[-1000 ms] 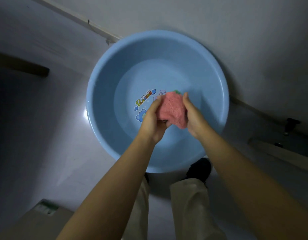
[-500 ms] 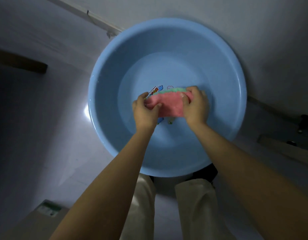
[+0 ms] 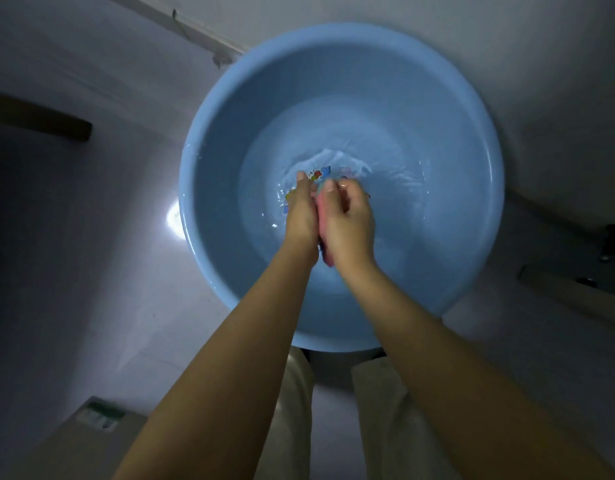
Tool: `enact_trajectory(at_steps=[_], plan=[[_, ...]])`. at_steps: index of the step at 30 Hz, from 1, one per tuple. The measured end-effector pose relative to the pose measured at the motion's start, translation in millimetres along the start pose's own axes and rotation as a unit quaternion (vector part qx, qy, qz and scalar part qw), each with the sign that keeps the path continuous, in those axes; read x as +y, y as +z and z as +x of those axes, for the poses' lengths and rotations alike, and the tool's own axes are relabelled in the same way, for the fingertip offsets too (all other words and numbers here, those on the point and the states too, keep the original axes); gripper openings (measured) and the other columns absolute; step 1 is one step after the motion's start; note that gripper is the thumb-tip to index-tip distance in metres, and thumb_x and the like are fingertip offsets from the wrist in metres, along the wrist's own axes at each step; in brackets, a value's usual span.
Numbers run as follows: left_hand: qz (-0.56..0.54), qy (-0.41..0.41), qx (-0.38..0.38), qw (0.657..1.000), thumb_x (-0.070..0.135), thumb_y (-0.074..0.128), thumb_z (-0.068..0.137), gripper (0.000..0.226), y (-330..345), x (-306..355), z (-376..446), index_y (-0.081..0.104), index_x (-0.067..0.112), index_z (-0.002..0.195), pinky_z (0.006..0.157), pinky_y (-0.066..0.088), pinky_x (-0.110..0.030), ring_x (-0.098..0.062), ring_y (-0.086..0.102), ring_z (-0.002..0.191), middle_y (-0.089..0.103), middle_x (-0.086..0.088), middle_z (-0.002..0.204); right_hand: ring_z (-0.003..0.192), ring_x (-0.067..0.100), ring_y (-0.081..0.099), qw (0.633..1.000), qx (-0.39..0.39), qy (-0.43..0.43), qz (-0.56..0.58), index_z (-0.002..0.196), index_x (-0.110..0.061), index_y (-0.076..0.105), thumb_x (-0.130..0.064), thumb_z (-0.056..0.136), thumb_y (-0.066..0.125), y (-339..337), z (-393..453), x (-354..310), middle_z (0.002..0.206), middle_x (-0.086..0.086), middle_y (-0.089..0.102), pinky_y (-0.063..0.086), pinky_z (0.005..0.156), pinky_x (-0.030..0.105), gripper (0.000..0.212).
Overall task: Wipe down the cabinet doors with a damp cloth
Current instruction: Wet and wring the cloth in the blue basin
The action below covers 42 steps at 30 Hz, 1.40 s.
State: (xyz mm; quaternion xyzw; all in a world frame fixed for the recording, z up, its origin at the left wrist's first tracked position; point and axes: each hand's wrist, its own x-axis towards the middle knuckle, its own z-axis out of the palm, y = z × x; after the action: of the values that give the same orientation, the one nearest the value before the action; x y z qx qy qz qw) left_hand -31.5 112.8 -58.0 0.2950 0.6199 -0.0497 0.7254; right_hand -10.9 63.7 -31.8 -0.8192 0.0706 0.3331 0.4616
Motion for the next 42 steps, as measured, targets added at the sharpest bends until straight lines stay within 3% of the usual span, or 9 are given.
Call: enact_trajectory(at_steps=[3, 6, 11, 16, 20, 24, 28, 34, 42], plan=[[0.017, 0.01, -0.035, 0.999, 0.044, 0.027, 0.103, 0.051, 6, 6, -9, 0.056, 0.014, 0.073, 0.051, 0.047, -0.016, -0.008, 0.061, 0.054, 0.061, 0.003, 0.053, 0.078, 0.017, 0.059, 0.999, 0.02, -0.042, -0.018, 0.083, -0.011, 0.062, -0.029, 0.1, 0.046, 2, -2, -13, 0.079, 0.003, 0.065, 0.045, 0.073, 0.031, 0.029], [-0.006, -0.001, -0.015, 1.0, 0.047, 0.028, 0.102, 0.054, 13, 7, -16, 0.065, 0.012, 0.084, 0.071, 0.051, -0.028, -0.021, 0.065, 0.08, 0.067, -0.008, 0.082, 0.074, 0.027, 0.059, 0.993, 0.031, -0.076, -0.081, 0.065, -0.016, 0.056, -0.03, 0.102, 0.041, -1, 23, -11, 0.071, 0.011, 0.063, 0.043, 0.073, 0.035, 0.042], [0.051, 0.036, 0.051, 0.997, 0.042, 0.03, 0.103, 0.051, 17, 5, -23, 0.064, 0.015, 0.076, 0.065, 0.053, -0.022, -0.015, 0.063, 0.068, 0.065, -0.001, 0.068, 0.095, 0.036, 0.061, 0.964, -0.049, -0.047, -0.257, 0.094, -0.004, 0.066, -0.04, 0.103, 0.032, -13, 55, 1, 0.097, 0.021, 0.067, 0.038, 0.073, 0.034, 0.05], [0.082, 0.096, 0.138, 0.982, 0.035, 0.037, 0.101, 0.025, -1, 4, -9, 0.055, 0.018, 0.104, 0.098, 0.039, -0.031, -0.022, 0.052, 0.105, 0.055, -0.003, 0.115, 0.116, 0.038, 0.051, 0.964, 0.121, 0.05, -0.23, 0.118, 0.002, 0.052, -0.033, 0.104, 0.03, -19, 61, 16, 0.125, 0.024, 0.055, 0.037, 0.088, 0.04, 0.043], [0.114, 0.074, 0.11, 0.985, 0.037, 0.044, 0.094, 0.04, -12, -5, 9, 0.052, 0.025, 0.132, 0.11, 0.035, -0.043, -0.024, 0.047, 0.125, 0.044, -0.007, 0.141, 0.116, 0.036, 0.049, 0.969, 0.017, 0.082, -0.235, 0.123, -0.005, 0.047, -0.022, 0.102, 0.036, -12, 45, 28, 0.126, 0.022, 0.052, 0.037, 0.086, 0.037, 0.03], [0.117, 0.01, 0.071, 0.99, 0.056, 0.037, 0.087, 0.05, -10, 9, 4, 0.064, 0.02, 0.107, 0.087, 0.052, -0.035, -0.018, 0.063, 0.095, 0.068, -0.003, 0.105, 0.092, 0.03, 0.058, 0.994, -0.021, 0.028, -0.104, 0.1, -0.008, 0.058, -0.022, 0.103, 0.036, -9, 24, 2, 0.099, 0.015, 0.064, 0.037, 0.074, 0.033, 0.026], [0.104, 0.038, -0.023, 0.994, 0.029, 0.032, 0.104, 0.038, 4, 17, -10, 0.046, 0.017, 0.071, 0.044, 0.04, -0.013, 0.0, 0.049, 0.042, 0.051, 0.006, 0.055, 0.081, 0.021, 0.062, 0.998, 0.012, -0.052, -0.037, 0.075, -0.016, 0.059, -0.03, 0.101, 0.043, 1, 1, -26, 0.081, 0.006, 0.068, 0.045, 0.074, 0.032, 0.033], [0.065, 0.055, 0.032, 0.996, 0.043, 0.029, 0.103, 0.052, 20, 18, -20, 0.058, 0.019, 0.067, 0.047, 0.044, -0.02, -0.012, 0.054, 0.045, 0.054, 0.005, 0.048, 0.075, 0.033, 0.058, 0.984, 0.044, -0.074, -0.157, 0.056, -0.016, 0.044, -0.034, 0.102, 0.037, -5, 46, -14, 0.073, 0.016, 0.064, 0.039, 0.067, 0.036, 0.05], [0.176, 0.134, 0.113, 0.969, 0.034, 0.035, 0.102, 0.037, 3, -9, -24, 0.048, 0.021, 0.134, 0.11, 0.03, -0.034, -0.02, 0.044, 0.118, 0.039, -0.004, 0.131, 0.112, 0.038, 0.053, 0.958, 0.044, 0.078, -0.271, 0.118, -0.001, 0.051, -0.028, 0.103, 0.032, -35, 59, 11, 0.123, 0.024, 0.056, 0.039, 0.082, 0.039, 0.036]])
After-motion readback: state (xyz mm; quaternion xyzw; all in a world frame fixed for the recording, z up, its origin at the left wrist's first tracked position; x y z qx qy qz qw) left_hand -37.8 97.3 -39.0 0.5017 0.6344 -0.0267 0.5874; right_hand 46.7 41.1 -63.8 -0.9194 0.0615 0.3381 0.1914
